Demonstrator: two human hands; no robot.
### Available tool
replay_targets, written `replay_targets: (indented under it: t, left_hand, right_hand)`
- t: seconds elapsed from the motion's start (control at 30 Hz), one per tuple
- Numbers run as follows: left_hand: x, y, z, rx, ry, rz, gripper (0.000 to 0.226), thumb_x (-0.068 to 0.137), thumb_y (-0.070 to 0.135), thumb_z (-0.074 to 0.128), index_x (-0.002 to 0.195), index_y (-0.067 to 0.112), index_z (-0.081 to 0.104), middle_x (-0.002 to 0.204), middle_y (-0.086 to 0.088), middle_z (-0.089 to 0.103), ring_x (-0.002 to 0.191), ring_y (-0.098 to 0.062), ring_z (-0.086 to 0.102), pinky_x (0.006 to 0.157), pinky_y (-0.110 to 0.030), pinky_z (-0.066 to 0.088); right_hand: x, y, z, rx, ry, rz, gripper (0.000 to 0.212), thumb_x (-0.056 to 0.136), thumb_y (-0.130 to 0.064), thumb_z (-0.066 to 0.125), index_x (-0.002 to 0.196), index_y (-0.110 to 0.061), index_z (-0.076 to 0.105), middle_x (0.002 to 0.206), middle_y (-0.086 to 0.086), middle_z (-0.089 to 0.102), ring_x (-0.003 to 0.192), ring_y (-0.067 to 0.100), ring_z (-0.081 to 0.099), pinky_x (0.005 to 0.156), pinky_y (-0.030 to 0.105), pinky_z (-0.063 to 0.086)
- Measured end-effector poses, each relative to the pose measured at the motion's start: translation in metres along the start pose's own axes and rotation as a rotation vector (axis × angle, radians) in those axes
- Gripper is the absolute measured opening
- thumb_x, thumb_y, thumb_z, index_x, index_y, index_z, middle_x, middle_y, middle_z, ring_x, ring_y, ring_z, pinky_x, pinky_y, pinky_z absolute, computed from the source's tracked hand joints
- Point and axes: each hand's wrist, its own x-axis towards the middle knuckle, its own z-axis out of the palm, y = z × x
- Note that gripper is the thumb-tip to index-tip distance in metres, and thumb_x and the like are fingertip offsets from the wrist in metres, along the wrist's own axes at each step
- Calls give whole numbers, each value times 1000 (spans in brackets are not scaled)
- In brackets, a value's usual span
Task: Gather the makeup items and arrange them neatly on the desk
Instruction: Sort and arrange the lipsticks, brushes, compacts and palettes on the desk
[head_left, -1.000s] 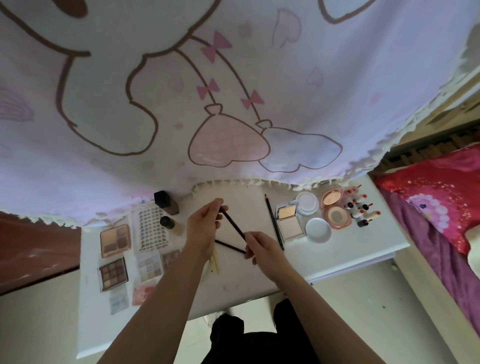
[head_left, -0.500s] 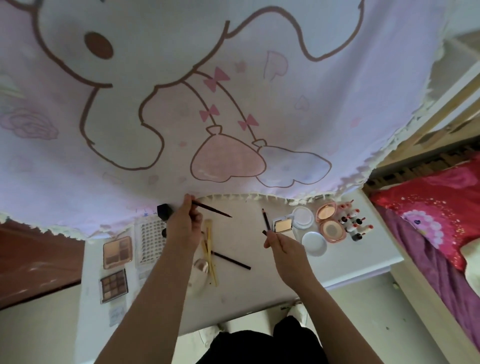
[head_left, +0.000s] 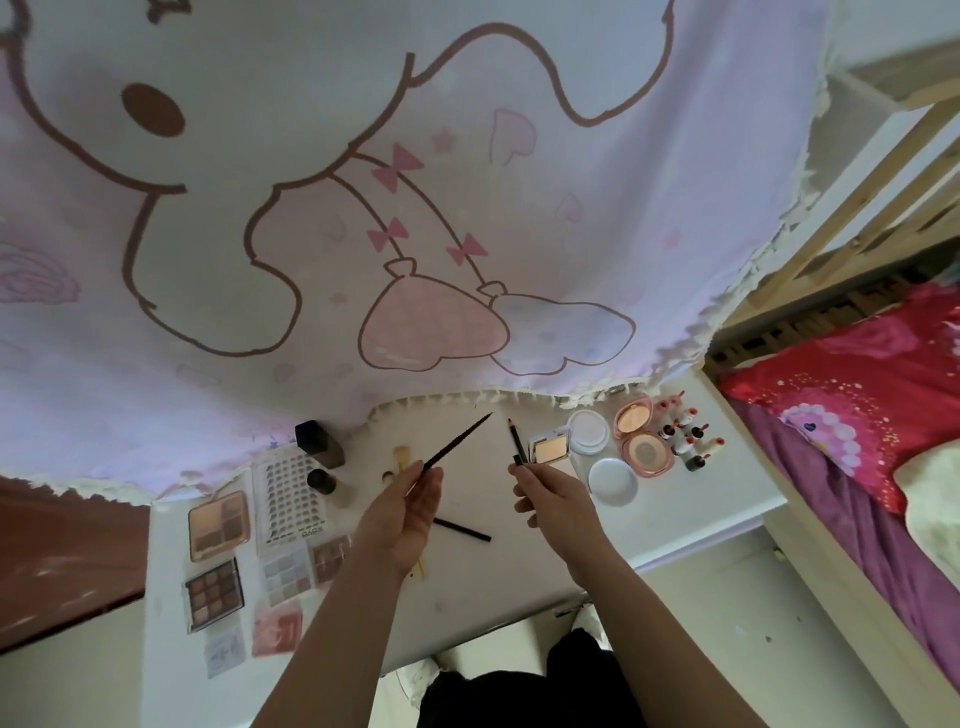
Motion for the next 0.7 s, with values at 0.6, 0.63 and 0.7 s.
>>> replay_targets:
  t: [0.6, 0.63, 0.7]
  left_hand:
    - [68, -72, -12, 1020, 112, 148, 32, 84, 1, 69, 113, 8, 58, 91, -16, 71, 65, -17, 64, 55, -22, 52]
    - [72, -73, -11, 1068, 107, 150, 33, 84, 0, 69, 114, 7, 58, 93, -17, 71, 66, -18, 65, 54, -23, 52]
    - [82, -76, -10, 1147, 105, 150, 35, 83, 1, 70, 115, 7, 58, 94, -16, 70, 72, -23, 69, 59, -29, 56]
  right_hand:
    - [76, 67, 0, -883, 38, 20, 29, 91, -27, 56, 114, -16, 70, 112, 6, 70, 108, 26, 63, 90, 31, 48]
    - [81, 68, 2, -892, 40, 11, 30, 91, -28, 57, 116, -16, 69, 113, 7, 70, 109, 27, 62, 91, 33, 49]
    - [89, 68, 3, -914, 50, -2, 29, 93, -29, 57, 115, -15, 68, 111, 8, 69, 109, 29, 61, 90, 36, 50]
